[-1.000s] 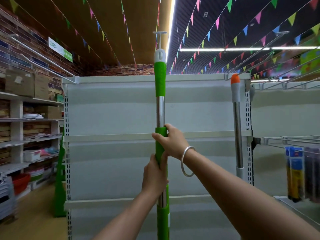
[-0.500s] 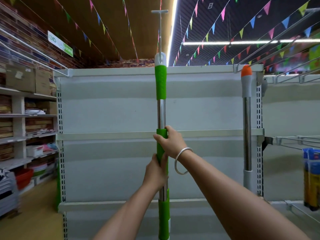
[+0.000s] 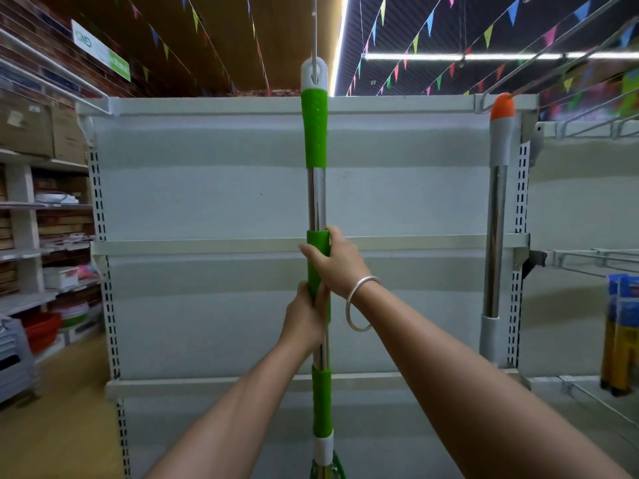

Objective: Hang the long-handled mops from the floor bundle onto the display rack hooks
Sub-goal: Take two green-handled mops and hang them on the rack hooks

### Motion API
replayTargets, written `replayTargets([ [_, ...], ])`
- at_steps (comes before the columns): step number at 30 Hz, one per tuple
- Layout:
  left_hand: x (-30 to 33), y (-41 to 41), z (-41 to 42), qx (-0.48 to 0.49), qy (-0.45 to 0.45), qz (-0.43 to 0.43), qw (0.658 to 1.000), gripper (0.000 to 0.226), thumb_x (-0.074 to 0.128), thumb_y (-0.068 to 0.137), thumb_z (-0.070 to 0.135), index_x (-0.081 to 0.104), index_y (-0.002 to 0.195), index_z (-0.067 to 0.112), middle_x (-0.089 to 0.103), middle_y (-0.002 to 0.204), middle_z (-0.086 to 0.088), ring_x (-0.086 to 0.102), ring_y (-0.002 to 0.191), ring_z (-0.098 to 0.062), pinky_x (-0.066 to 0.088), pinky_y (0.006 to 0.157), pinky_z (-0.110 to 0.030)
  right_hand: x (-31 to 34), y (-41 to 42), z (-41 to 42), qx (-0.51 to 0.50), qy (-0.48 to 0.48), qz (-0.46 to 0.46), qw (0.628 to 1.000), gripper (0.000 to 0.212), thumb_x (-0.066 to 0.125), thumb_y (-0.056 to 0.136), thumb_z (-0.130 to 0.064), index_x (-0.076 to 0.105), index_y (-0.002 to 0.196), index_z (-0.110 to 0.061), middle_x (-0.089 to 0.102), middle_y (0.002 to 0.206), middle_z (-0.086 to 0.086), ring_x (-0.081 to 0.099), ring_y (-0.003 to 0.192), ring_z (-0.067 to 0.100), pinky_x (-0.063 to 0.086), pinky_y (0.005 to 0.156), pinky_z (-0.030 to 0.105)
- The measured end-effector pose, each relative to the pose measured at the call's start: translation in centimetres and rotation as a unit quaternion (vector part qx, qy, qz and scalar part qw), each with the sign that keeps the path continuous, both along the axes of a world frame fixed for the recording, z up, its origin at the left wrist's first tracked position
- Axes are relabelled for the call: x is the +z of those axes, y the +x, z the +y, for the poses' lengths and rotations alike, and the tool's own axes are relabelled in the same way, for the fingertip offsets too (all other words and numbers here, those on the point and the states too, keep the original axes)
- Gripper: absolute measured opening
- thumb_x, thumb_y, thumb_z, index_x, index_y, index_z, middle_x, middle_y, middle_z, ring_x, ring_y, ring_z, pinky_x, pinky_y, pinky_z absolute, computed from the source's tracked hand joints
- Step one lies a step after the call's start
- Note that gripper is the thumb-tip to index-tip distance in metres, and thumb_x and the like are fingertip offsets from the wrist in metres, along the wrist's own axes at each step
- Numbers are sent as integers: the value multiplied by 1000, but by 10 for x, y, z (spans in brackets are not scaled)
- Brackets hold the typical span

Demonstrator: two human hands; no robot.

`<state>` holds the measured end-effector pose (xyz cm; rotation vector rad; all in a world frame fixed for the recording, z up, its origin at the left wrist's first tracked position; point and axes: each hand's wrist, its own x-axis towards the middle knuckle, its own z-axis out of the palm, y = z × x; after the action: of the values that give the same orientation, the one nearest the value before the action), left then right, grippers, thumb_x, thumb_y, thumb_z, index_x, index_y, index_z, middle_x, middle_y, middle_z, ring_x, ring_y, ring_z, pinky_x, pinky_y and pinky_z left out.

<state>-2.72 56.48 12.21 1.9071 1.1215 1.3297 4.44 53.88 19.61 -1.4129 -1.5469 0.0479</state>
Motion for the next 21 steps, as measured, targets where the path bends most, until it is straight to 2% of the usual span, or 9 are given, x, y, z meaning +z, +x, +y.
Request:
replayTargets([
  [3,-1,-1,-1,16,15,11,1000,24,42,93,41,37,85,19,51,67,0,49,54,-15,32,45,-27,-5,-1,-1,-10,9,23,1000,67,57,81,-48,29,133,-14,61,108,16,59,100,36,49,86,50],
  [5,0,-2,-3,17,30,13,999,22,48,91,39,37,87,21,53,68,1,52,55,-15,31,44,-28,-11,0,-1,-21,17,32,999,80,57,81,-49,15,141,-17,60,108,16,58,100,37,48,87,51],
  [7,1,-4,-7,15,41,19,999,21,53,89,33,39,95,19,54,70,2,53,58,-14,33,45,-27,-18,0,-3,-35,29,27,999,82,57,81,-48,10,142,-19,56,106,13,57,102,38,47,88,51],
  [10,2,-11,-12,28,63,50,996,23,56,86,29,42,100,17,57,79,3,57,66,-19,37,51,-29,-25,-4,-9,-60,107,-14,992,74,59,82,-34,19,142,-15,50,123,12,53,108,33,47,88,48],
  [12,1,-18,-15,58,83,89,991,26,54,86,32,46,104,15,61,91,-4,60,81,-30,40,61,-33,-24,-11,-18,-65,178,-52,981,64,60,79,-20,33,136,-9,48,125,15,51,110,32,47,89,45],
  [14,1,-29,-18,88,104,123,983,40,47,87,39,46,118,15,64,107,-11,61,96,-34,45,70,-37,-20,-21,-28,-67,222,-101,968,54,58,76,-13,45,127,-4,49,125,19,47,114,34,43,94,45],
  [17,-2,-50,-28,128,129,188,965,52,34,88,44,42,128,13,61,122,-16,58,105,-39,41,74,-37,-18,-43,-44,-42,243,-166,955,43,56,73,-10,55,115,0,54,120,22,49,113,38,41,94,42],
  [19,-6,-72,-36,169,119,195,959,46,33,89,40,45,125,13,63,117,-20,58,103,-41,37,71,-36,-23,-62,-53,14,232,-155,960,36,56,74,-8,57,109,2,58,109,21,54,102,37,43,85,40],
  [21,-15,-102,-49,208,99,206,951,39,34,89,38,49,116,14,66,109,-18,60,98,-39,39,71,-36,-34,-83,-55,58,187,-136,971,32,53,78,-11,56,109,-1,59,107,17,55,99,32,44,79,37],
])
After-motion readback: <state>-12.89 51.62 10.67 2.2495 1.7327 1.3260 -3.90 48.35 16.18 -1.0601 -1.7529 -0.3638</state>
